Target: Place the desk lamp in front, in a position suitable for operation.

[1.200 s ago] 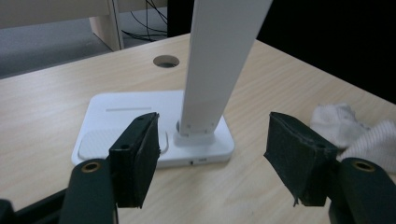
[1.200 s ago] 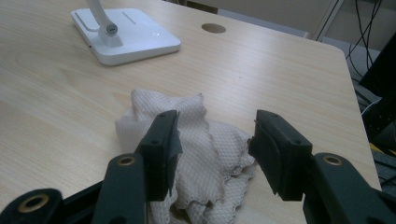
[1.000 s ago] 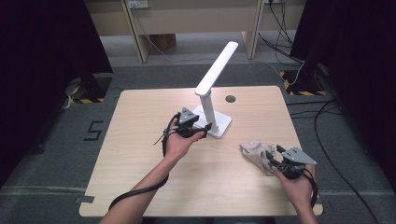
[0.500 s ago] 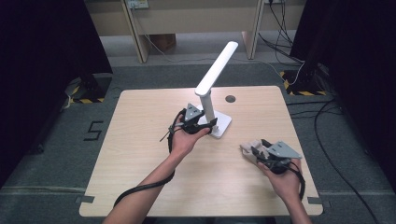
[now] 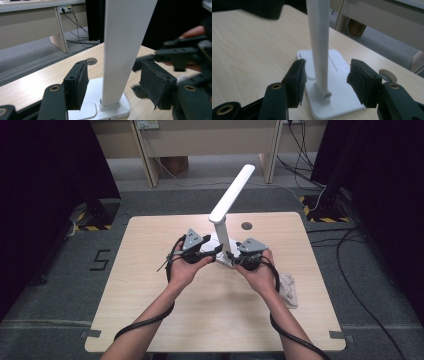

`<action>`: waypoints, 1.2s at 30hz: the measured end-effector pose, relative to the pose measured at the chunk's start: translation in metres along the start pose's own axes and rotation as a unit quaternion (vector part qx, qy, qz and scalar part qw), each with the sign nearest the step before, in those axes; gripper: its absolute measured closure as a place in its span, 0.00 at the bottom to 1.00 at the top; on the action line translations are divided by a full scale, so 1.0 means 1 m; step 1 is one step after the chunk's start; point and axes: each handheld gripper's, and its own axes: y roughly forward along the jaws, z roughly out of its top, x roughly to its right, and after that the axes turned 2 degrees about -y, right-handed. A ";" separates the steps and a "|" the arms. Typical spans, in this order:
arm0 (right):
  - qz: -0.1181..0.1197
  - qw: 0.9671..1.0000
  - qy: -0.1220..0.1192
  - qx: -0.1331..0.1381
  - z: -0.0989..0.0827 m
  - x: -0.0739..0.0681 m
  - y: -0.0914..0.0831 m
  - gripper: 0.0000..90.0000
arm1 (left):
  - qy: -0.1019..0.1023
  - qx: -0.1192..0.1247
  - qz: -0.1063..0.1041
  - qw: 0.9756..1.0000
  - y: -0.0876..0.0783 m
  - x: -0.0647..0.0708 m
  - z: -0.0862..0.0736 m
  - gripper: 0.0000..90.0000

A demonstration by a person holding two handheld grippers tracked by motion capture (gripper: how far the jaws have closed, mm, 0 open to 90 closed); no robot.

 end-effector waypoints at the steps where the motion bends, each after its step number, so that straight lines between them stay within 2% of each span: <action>1: -0.001 1.000 -0.001 0.003 0.003 -0.001 0.003 0.53 | 0.000 0.000 0.000 1.000 0.000 0.000 0.000 0.43; 2: -0.006 1.000 -0.004 0.010 0.006 -0.001 0.006 0.53 | 0.002 0.001 0.003 1.000 -0.006 -0.003 -0.001 0.43; 4: -0.007 1.000 0.000 0.010 0.007 -0.002 0.007 0.53 | 0.003 0.001 0.005 1.000 -0.009 -0.005 -0.001 0.43; 7: -0.008 1.000 -0.003 0.029 0.016 -0.003 0.009 0.59 | -0.002 0.003 0.010 1.000 -0.017 -0.010 -0.005 0.43; 10: -0.007 0.999 -0.017 0.050 0.026 -0.006 0.007 0.63 | -0.003 0.000 0.011 1.000 -0.020 -0.011 -0.010 0.42; 15: -0.002 0.998 -0.013 0.065 0.033 -0.003 0.004 0.64 | 0.001 -0.006 0.012 1.000 -0.021 -0.011 -0.013 0.42; 21: 0.006 0.998 -0.019 0.060 0.034 -0.004 0.008 0.66 | 0.003 0.005 0.010 1.000 -0.020 -0.008 -0.007 0.41; 24: 0.008 0.998 -0.029 0.053 0.036 -0.006 0.013 0.75 | 0.001 0.004 0.010 1.000 -0.020 -0.008 -0.008 0.41; 25: 0.007 0.998 -0.034 0.054 0.037 -0.007 0.013 0.80 | -0.001 0.000 0.011 1.000 -0.020 -0.009 -0.012 0.41; 28: 0.012 0.998 -0.035 0.050 0.040 -0.007 0.012 0.82 | -0.004 -0.004 0.014 1.000 -0.020 -0.011 -0.017 0.41; 32: 0.015 0.998 -0.046 0.046 0.042 -0.010 0.012 0.85 | -0.008 -0.021 0.020 1.000 -0.020 -0.016 -0.031 0.41; 36: 0.019 0.997 -0.055 0.052 0.041 -0.011 0.011 0.85 | -0.011 -0.029 0.025 0.999 -0.020 -0.018 -0.039 0.41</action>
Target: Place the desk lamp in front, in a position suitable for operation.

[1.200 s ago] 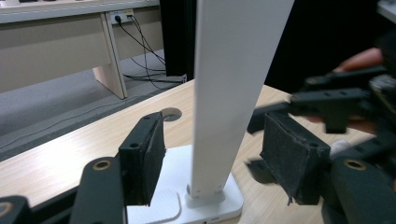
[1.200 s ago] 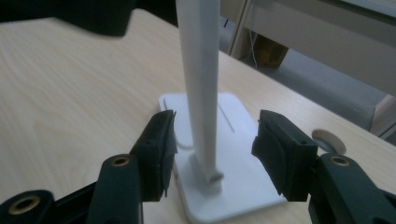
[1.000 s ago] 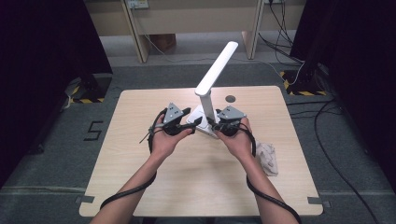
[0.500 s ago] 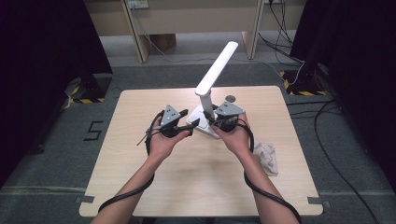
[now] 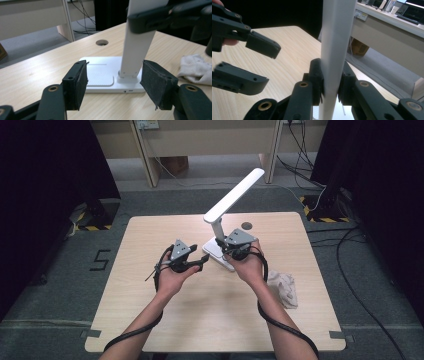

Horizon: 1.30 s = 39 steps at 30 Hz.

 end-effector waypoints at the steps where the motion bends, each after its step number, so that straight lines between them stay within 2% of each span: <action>1: 0.001 1.000 -0.003 0.000 0.000 0.000 -0.001 0.86 | 0.002 -0.007 0.003 1.000 0.001 -0.001 -0.005 0.41; 8: 0.011 1.000 -0.015 0.025 0.008 -0.009 -0.010 0.86 | 0.010 -0.016 0.006 1.000 -0.005 -0.002 -0.016 0.41; 13: 0.012 0.999 0.000 0.044 0.010 -0.019 -0.024 0.86 | 0.013 -0.019 0.008 1.000 -0.021 0.000 -0.027 0.40; 17: 0.018 0.998 0.002 0.063 0.014 -0.034 -0.037 0.86 | 0.015 -0.019 0.008 1.000 -0.040 0.005 -0.038 0.40; 20: 0.026 0.998 -0.007 0.063 0.016 -0.048 -0.044 0.86 | 0.017 -0.018 0.007 1.000 -0.054 0.009 -0.045 0.39; 21: 0.026 0.998 -0.007 0.063 0.016 -0.048 -0.044 0.86 | 0.017 -0.018 0.007 1.000 -0.054 0.009 -0.045 0.39; 22: 0.031 0.997 -0.010 0.066 0.017 -0.057 -0.047 0.86 | 0.019 -0.017 0.006 1.000 -0.064 0.012 -0.048 0.39; 25: 0.039 0.997 -0.014 0.068 0.018 -0.065 -0.051 0.86 | 0.023 -0.017 0.004 1.000 -0.075 0.017 -0.052 0.39; 26: 0.051 0.996 -0.016 0.071 0.020 -0.073 -0.054 0.86 | 0.026 -0.020 -0.001 0.999 -0.082 0.021 -0.056 0.38; 28: 0.058 0.995 -0.015 0.075 0.021 -0.080 -0.057 0.86 | 0.025 -0.019 -0.001 0.999 -0.089 0.025 -0.060 0.37; 31: 0.071 0.994 -0.016 0.079 0.024 -0.093 -0.060 0.86 | 0.023 -0.018 -0.001 1.000 -0.098 0.030 -0.065 0.36; 32: 0.071 0.994 -0.016 0.079 0.024 -0.093 -0.060 0.86 | 0.023 -0.018 -0.001 1.000 -0.098 0.030 -0.065 0.36; 33: 0.082 0.993 -0.019 0.080 0.025 -0.102 -0.062 0.86 | 0.025 -0.016 -0.001 1.000 -0.101 0.032 -0.066 0.36; 39: 0.087 0.993 -0.023 0.074 0.022 -0.115 -0.057 0.86 | 0.030 -0.011 -0.002 0.999 -0.108 0.041 -0.070 0.36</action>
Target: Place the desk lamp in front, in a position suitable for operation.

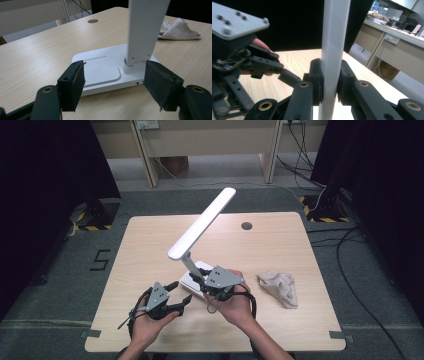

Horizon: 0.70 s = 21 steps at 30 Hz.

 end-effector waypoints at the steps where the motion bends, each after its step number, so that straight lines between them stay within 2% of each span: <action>1: -0.003 1.000 0.000 -0.004 -0.001 -0.001 0.001 0.86 | 0.000 0.000 0.000 1.000 0.000 0.000 0.000 0.36; 6: -0.015 1.000 0.000 -0.010 -0.006 -0.002 0.005 0.86 | 0.000 -0.003 0.003 1.000 0.005 0.002 -0.001 0.36; 8: -0.021 1.000 0.008 -0.010 -0.008 -0.003 0.006 0.86 | -0.002 -0.005 0.005 1.000 0.008 0.002 0.000 0.36; 11: -0.021 0.999 0.006 -0.028 -0.011 -0.006 0.009 0.85 | -0.002 -0.005 0.007 1.000 0.013 0.006 0.001 0.36; 15: -0.025 0.999 0.011 -0.033 -0.008 -0.006 0.005 0.71 | 0.000 -0.008 0.006 1.000 0.017 0.009 0.000 0.36; 18: 0.010 0.997 0.022 -0.076 -0.005 0.004 0.001 0.51 | -0.001 -0.012 0.008 1.000 0.019 0.011 -0.001 0.36; 20: 0.040 0.994 0.026 -0.102 -0.006 0.013 -0.006 0.46 | 0.000 -0.011 0.011 1.000 0.019 0.012 0.000 0.36; 21: 0.054 0.991 0.037 -0.113 -0.008 0.019 -0.011 0.45 | 0.001 -0.012 0.010 1.000 0.018 0.012 0.000 0.36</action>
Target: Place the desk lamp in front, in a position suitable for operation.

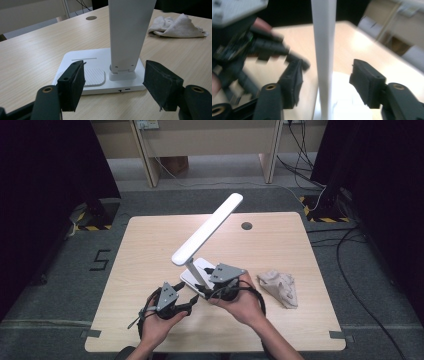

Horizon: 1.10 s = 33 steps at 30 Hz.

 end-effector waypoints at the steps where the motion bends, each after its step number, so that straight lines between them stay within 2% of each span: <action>1: 0.015 1.000 0.008 -0.010 -0.003 0.007 -0.005 0.45 | 0.000 0.001 0.003 1.000 0.000 0.001 0.000 0.36; 2: 0.015 1.000 0.008 -0.010 -0.003 0.007 -0.005 0.45 | 0.000 0.001 0.003 1.000 0.000 0.001 0.000 0.36; 3: 0.054 0.997 0.034 -0.043 -0.012 0.027 -0.018 0.43 | 0.001 0.000 0.002 1.000 0.000 0.001 0.001 0.36; 4: 0.059 0.996 0.045 -0.056 -0.016 0.034 -0.021 0.44 | 0.001 0.001 0.001 1.000 0.001 0.002 0.002 0.36; 5: 0.057 0.995 0.047 -0.069 -0.023 0.045 -0.024 0.52 | 0.001 0.002 0.000 1.000 0.001 0.003 0.003 0.36; 6: 0.057 0.995 0.047 -0.069 -0.023 0.045 -0.024 0.52 | 0.001 0.002 0.000 1.000 0.001 0.003 0.003 0.36; 7: 0.027 0.990 0.089 -0.101 -0.042 0.069 -0.021 0.73 | 0.001 0.004 -0.002 1.000 0.001 0.005 0.005 0.37; 8: 0.000 0.987 0.108 -0.117 -0.052 0.079 -0.016 0.80 | -0.003 0.009 -0.002 1.000 0.001 0.007 0.009 0.37; 9: 0.000 0.987 0.108 -0.117 -0.052 0.079 -0.016 0.80 | -0.003 0.009 -0.002 1.000 0.001 0.007 0.009 0.37; 10: -0.017 0.984 0.121 -0.132 -0.058 0.084 -0.010 0.83 | -0.004 0.009 -0.002 1.000 0.001 0.009 0.011 0.37; 11: -0.053 0.976 0.134 -0.161 -0.076 0.095 0.009 0.90 | -0.005 0.010 -0.003 1.000 0.001 0.010 0.013 0.37; 13: -0.066 0.972 0.142 -0.173 -0.086 0.099 0.025 0.96 | -0.013 0.010 -0.003 1.000 0.002 0.012 0.016 0.38; 14: -0.066 0.972 0.142 -0.173 -0.086 0.099 0.025 0.96 | -0.013 0.010 -0.003 1.000 0.002 0.012 0.016 0.38; 15: -0.082 0.968 0.138 -0.191 -0.095 0.100 0.041 0.99 | -0.017 0.009 -0.002 1.000 0.002 0.013 0.018 0.38; 17: -0.081 0.968 0.140 -0.193 -0.097 0.100 0.044 1.00 | -0.018 0.009 -0.001 1.000 0.002 0.012 0.019 0.38; 18: -0.080 0.968 0.139 -0.195 -0.100 0.098 0.051 1.00 | -0.023 0.014 0.000 1.000 0.003 0.013 0.020 0.38; 21: -0.068 0.968 0.132 -0.203 -0.101 0.095 0.057 1.00 | -0.025 0.016 0.003 1.000 0.004 0.013 0.022 0.39; 22: -0.066 0.969 0.125 -0.203 -0.101 0.094 0.058 1.00 | -0.025 0.018 0.005 1.000 0.004 0.013 0.023 0.39; 28: -0.057 0.970 0.114 -0.207 -0.100 0.091 0.056 1.00 | -0.025 0.021 0.004 0.999 0.003 0.013 0.025 0.39; 29: -0.055 0.969 0.113 -0.211 -0.100 0.089 0.055 1.00 | -0.026 0.023 0.006 0.999 0.003 0.012 0.026 0.39; 30: -0.051 0.970 0.108 -0.211 -0.100 0.088 0.055 1.00 | -0.028 0.022 0.007 0.999 0.003 0.012 0.026 0.39; 33: -0.035 0.969 0.106 -0.219 -0.098 0.081 0.052 1.00 | -0.030 0.023 0.010 0.999 0.001 0.011 0.026 0.40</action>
